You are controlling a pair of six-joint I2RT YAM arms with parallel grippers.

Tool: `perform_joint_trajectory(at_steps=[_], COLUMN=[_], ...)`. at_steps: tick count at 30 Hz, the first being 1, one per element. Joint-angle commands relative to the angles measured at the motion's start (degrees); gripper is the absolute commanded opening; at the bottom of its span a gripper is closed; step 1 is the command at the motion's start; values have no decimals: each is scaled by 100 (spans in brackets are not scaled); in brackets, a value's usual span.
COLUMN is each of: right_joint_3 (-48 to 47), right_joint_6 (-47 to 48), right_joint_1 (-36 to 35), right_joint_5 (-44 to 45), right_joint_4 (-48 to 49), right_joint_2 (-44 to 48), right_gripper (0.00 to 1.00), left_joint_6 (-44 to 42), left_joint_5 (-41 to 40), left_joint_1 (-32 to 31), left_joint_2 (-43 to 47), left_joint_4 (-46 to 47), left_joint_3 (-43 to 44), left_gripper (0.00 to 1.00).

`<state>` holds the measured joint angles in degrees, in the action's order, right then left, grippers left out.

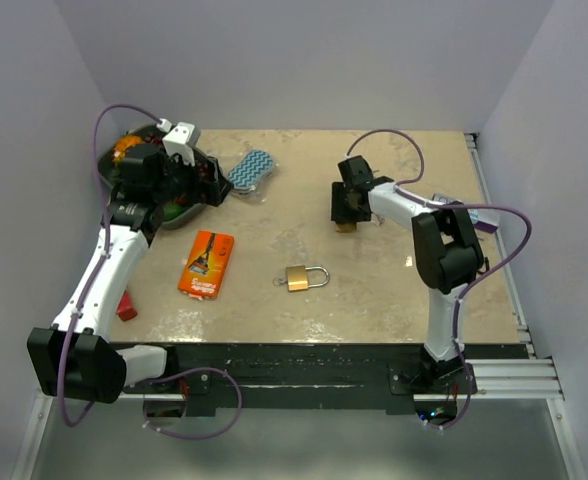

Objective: Lock with the key
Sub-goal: Place the lock at the center of the board.

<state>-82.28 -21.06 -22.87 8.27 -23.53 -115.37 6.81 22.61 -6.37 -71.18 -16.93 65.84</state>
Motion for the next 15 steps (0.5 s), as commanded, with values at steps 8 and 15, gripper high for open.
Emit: perform_joint_trajectory(at_steps=[8,15], right_joint_3=[-271,-236], right_joint_6=[-189,93], right_joint_1=[195,318], right_joint_5=[456,377], right_joint_4=[217,367], right_joint_2=[-38,-143], right_gripper=[13,42], left_joint_6=[-163,-145], left_joint_5=[-46,103], left_joint_1=[39,39], left_joint_2=[227,139], left_joint_4=[-197,-153], left_joint_3=[-186,-204], left_gripper=[99,99])
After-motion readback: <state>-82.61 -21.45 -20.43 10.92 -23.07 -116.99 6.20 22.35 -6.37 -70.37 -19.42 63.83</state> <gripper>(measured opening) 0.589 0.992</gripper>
